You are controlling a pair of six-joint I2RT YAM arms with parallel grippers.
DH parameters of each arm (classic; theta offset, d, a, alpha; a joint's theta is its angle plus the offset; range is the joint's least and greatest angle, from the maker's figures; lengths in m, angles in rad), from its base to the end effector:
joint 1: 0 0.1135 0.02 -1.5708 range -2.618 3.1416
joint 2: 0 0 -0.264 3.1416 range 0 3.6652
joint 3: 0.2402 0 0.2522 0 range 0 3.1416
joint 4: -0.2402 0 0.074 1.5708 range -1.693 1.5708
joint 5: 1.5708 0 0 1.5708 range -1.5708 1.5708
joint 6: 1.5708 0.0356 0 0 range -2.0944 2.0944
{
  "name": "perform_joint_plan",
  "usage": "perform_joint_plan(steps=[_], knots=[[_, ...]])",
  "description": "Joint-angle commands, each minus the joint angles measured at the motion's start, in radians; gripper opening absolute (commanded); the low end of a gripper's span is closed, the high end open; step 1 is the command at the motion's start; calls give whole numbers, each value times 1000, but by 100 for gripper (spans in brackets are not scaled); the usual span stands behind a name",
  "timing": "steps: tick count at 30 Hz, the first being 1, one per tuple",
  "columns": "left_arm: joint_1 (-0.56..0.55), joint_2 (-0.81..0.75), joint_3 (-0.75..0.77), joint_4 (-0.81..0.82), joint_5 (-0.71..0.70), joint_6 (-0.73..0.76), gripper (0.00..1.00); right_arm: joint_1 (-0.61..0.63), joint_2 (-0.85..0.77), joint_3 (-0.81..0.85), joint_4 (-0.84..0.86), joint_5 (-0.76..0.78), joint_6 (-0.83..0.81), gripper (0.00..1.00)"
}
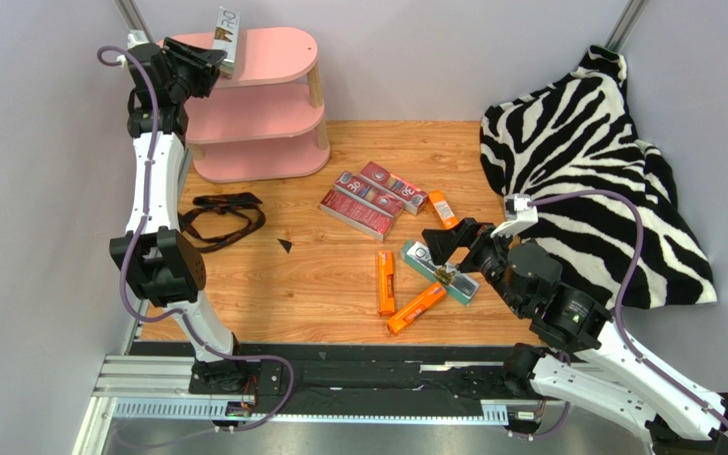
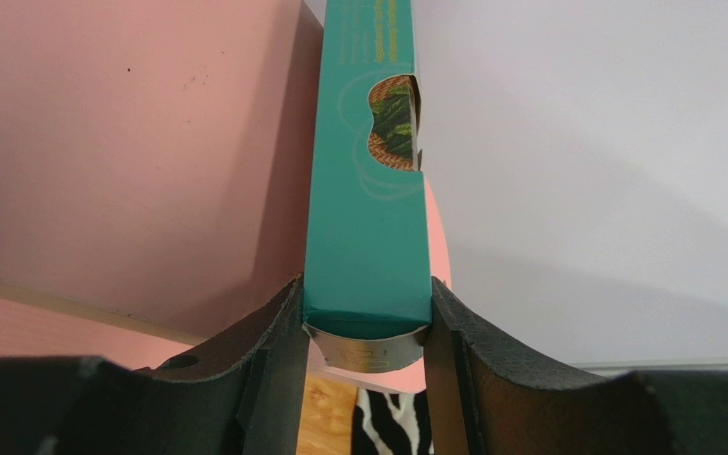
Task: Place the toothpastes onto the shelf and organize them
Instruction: Place the toothpaste on the shelf.
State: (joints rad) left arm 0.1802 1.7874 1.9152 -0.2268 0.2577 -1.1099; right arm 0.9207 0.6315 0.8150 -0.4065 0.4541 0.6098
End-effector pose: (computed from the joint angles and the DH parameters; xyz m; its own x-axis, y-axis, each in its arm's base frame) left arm 0.4148 0.0663 0.4513 -0.1115 -0.9006 -0.4200 -0.0532 0.4275 -0.9025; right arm 0.0973 0.1021 0.3496 -0.3711 0.3622 -0.8550 -0.2975 0.8259 0.4790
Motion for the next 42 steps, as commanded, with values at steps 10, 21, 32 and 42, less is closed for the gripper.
perform_joint_plan(steps=[10, 21, 32, 42], knots=[[15, 32, 97, -77, 6, 84, 49, 3, 2, -14, 6, -9, 25, 100], [19, 27, 165, -157, -31, 200, 66, 1, 19, -11, -26, -18, 53, 100], [24, 27, 202, -218, -55, 223, 71, 3, 7, -31, -38, -26, 70, 100], [22, -95, 61, -154, -89, 229, 71, 3, -3, -51, -40, -32, 88, 100]])
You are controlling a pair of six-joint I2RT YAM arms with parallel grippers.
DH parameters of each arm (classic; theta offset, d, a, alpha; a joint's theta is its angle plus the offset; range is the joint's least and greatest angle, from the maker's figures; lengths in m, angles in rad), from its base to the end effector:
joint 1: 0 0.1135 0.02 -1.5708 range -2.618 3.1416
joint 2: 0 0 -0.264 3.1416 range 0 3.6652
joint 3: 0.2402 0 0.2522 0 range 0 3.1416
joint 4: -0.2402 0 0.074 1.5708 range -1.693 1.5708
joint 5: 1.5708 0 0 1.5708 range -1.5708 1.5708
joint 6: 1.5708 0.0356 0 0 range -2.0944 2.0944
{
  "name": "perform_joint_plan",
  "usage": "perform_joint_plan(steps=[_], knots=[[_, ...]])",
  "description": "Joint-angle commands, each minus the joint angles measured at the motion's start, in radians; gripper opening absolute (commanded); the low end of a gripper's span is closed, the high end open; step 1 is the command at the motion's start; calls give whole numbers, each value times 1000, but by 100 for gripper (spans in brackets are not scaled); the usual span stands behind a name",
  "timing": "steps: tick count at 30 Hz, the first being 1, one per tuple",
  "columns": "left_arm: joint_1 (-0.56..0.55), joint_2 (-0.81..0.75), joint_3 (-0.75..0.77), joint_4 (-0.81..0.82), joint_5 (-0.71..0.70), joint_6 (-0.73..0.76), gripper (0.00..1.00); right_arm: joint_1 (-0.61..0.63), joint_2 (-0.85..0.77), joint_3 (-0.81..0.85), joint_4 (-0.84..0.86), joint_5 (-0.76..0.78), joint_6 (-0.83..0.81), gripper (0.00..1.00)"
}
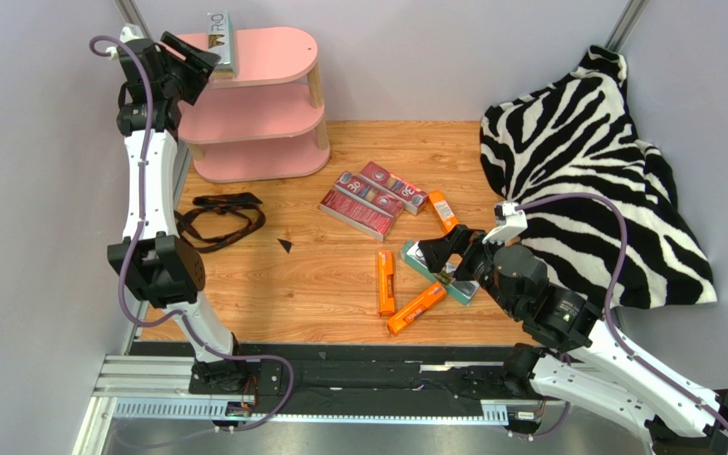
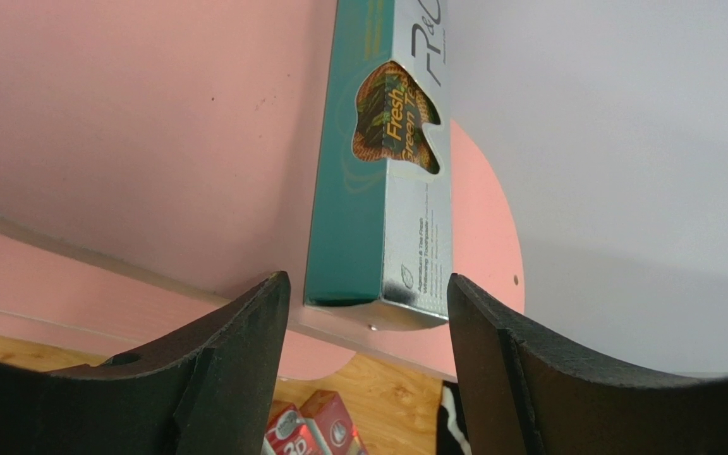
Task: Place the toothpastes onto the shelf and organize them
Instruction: Place the toothpaste on the shelf.
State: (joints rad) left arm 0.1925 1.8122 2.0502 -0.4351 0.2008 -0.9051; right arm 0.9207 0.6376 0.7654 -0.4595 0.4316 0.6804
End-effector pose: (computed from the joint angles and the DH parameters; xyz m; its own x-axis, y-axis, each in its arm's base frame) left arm 0.4075 0.0722 0.4646 -0.1223 -0.8090 -0.5749 -0.1484 0.5877 -0.7954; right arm 0.0988 0.1054 0.3268 -0.4575 0.3424 -0.8206 -0.2519 0.8352 0.4889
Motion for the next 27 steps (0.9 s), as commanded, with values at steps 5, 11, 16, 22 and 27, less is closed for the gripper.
perform_joint_plan(steps=[5, 11, 16, 22, 27], knots=[[10, -286, -270, 194, -75, 29, 72, 3, -10, -11, 7, -16, 30, 100], [10, -438, -401, 226, -43, 43, 72, 3, -18, -20, -5, -5, 36, 100], [9, -574, -553, 308, 40, 9, 71, 4, -10, -18, -28, 12, 33, 100], [-27, -704, -763, 378, 123, -17, 71, 3, 14, -14, -64, 32, -2, 100], [-76, -748, -854, 355, 238, 50, 71, 3, 94, 24, -149, 67, -97, 100]])
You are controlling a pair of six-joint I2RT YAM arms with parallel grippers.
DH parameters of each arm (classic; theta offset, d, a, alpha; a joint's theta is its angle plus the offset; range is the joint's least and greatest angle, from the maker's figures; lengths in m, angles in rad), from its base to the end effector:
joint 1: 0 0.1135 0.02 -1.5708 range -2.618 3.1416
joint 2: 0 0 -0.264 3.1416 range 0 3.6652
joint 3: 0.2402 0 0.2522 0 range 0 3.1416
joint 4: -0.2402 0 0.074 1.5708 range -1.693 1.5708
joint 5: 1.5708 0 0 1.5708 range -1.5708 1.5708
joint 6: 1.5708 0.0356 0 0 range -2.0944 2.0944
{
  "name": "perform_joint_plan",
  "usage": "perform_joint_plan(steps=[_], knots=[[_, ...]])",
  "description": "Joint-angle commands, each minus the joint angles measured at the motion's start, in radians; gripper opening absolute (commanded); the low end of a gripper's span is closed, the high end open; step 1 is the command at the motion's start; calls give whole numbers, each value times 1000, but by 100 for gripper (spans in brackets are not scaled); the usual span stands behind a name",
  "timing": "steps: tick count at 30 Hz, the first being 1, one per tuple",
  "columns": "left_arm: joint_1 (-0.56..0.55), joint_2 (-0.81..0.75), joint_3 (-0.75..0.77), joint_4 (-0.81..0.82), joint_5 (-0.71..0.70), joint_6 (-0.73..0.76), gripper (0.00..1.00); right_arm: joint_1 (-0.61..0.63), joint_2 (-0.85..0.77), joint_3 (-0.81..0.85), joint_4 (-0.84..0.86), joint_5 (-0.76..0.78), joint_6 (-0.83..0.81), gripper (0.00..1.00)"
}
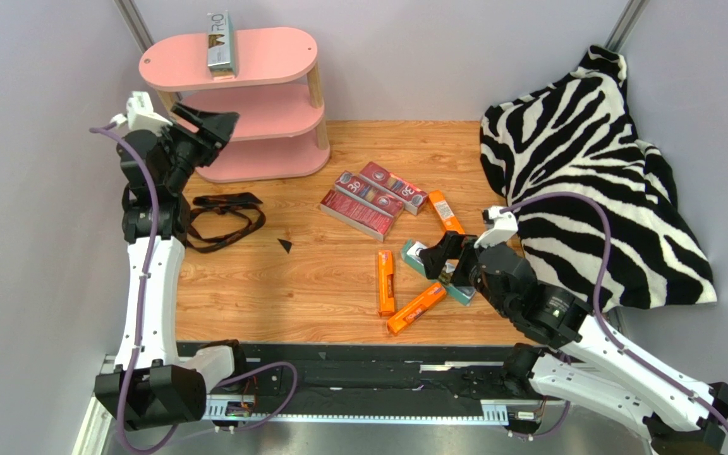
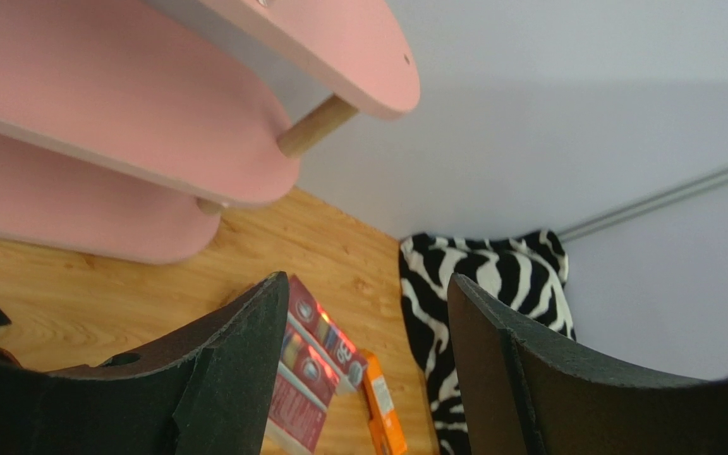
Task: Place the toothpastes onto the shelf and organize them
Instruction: Place the toothpaste on the shelf, then pick up the toothpaste from the center of the board.
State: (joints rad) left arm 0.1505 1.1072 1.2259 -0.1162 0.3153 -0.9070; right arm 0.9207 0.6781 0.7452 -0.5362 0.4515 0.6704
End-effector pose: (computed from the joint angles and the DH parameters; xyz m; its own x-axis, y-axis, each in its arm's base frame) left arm 0.2448 0.0260 0.4385 -0.1277 -0.7768 -0.6167 0.1030 0.6081 -0.7872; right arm 0.1028 0.1095 0.3075 -0.5131 0.2489 -0.8215 -0.2066 0.8931 0.3996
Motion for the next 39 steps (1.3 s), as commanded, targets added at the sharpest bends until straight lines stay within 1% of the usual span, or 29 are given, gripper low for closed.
perform_joint_plan(steps=[1, 6, 9, 12, 14, 16, 19, 20, 22, 23, 26, 31, 36, 38, 39], knots=[[-51, -49, -40, 26, 164, 63, 71, 3, 70, 55, -106, 50, -101, 100], [-147, -58, -60, -71, 188, 170, 71, 3, 168, 94, -125, 26, -150, 100], [-228, -49, -100, -97, 199, 204, 71, 1, 215, 98, -93, -19, -182, 100], [-284, -29, -127, -123, 217, 233, 71, -2, 256, 97, -51, -53, -222, 100], [-308, -23, -173, -132, 240, 270, 71, -8, 276, 97, -31, -69, -245, 100], [-339, -18, -238, -135, 251, 280, 71, -23, 313, 105, -27, -73, -279, 100], [-373, -23, -327, -93, 268, 272, 71, -51, 357, 103, 7, -100, -327, 100], [-384, -20, -338, -99, 269, 283, 71, -60, 368, 100, 16, -135, -339, 100], [-419, 0, -356, -114, 255, 301, 71, -109, 393, 98, 44, -180, -362, 100], [-440, 17, -358, -137, 252, 321, 71, -146, 414, 97, 56, -227, -370, 100], [-460, 42, -374, -146, 268, 339, 71, -209, 469, 106, 79, -282, -409, 100], [-465, 48, -401, -198, 291, 393, 71, -275, 572, 146, 97, -342, -476, 100], [-470, 40, -453, -146, 347, 366, 71, -339, 710, 197, 104, -438, -496, 100], [-473, 48, -459, -135, 350, 364, 71, -356, 738, 201, 111, -438, -503, 99], [-473, 51, -459, -135, 353, 364, 71, -364, 750, 203, 116, -470, -514, 99]])
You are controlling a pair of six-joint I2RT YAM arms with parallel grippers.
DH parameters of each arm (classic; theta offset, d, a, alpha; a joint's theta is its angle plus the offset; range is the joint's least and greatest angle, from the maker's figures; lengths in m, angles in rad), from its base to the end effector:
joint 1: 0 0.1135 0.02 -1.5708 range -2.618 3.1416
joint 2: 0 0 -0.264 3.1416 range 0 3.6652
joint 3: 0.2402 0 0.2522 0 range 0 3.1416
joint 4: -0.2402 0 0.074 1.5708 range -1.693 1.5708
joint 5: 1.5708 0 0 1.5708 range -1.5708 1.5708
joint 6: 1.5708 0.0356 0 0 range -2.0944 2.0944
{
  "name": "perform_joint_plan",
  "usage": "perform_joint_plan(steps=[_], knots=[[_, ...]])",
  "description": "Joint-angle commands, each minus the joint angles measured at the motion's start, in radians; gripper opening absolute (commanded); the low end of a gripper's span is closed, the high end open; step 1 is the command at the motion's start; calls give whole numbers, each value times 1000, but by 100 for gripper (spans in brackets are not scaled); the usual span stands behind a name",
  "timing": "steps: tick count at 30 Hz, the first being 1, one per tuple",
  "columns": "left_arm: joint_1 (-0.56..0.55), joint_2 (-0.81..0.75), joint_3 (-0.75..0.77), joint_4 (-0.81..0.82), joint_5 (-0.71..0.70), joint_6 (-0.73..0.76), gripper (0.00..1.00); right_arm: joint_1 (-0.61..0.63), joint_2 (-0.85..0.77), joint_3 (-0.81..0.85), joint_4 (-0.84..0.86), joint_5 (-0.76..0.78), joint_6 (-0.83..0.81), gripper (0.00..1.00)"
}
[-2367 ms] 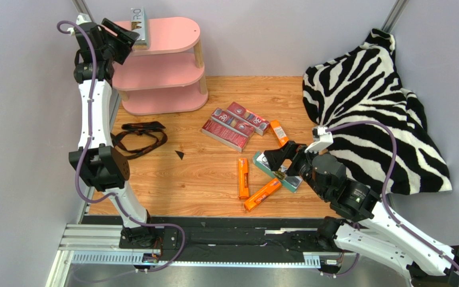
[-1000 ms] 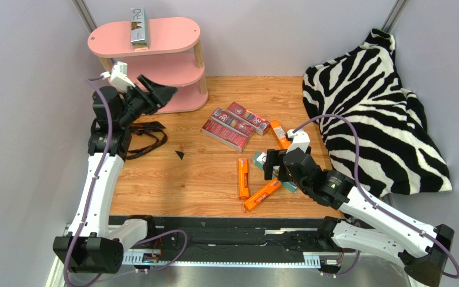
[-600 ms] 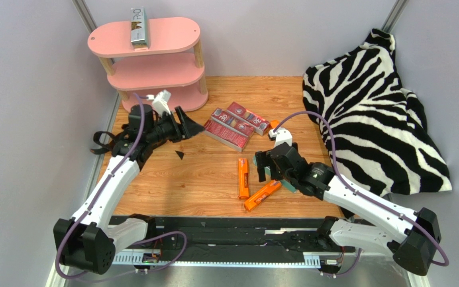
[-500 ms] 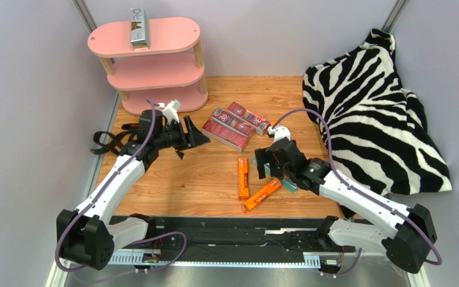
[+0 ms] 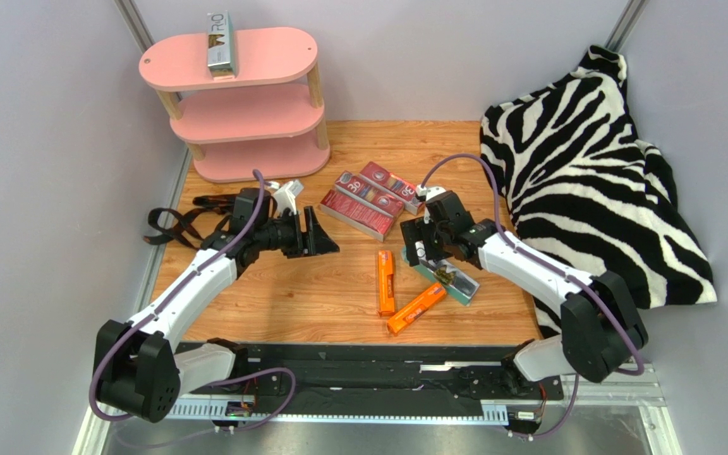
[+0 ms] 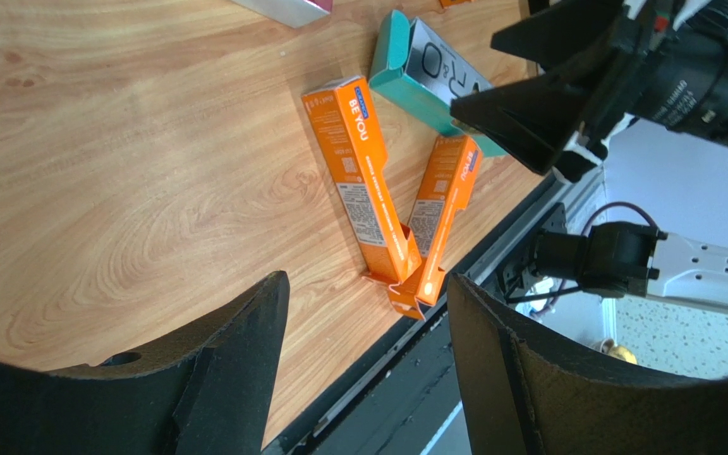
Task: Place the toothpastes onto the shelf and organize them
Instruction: Pick up the toothpaste from the center of the board.
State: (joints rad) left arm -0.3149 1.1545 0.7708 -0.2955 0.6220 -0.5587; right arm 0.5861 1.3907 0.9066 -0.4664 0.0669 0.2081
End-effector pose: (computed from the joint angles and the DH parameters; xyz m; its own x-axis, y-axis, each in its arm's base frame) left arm 0.2246 -0.0950 0.2542 -0.8684 -0.1702 -0.4658 0.2624 0.6393 -0.7228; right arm 0.2355 0.1535 0.2232 -0.7706 -0.2642 -0.5800 -0.3682 0.9273 0.0669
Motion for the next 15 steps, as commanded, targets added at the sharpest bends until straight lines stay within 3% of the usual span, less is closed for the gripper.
perform_joint_plan(steps=[1, 15], knots=[[-7, 7, -5, 47, 45, 16, 71, -34, 60, 46, 46, -91, -56, 99], [-9, 33, -1, 50, 48, 20, 70, -69, 202, 77, 26, -124, -93, 96]])
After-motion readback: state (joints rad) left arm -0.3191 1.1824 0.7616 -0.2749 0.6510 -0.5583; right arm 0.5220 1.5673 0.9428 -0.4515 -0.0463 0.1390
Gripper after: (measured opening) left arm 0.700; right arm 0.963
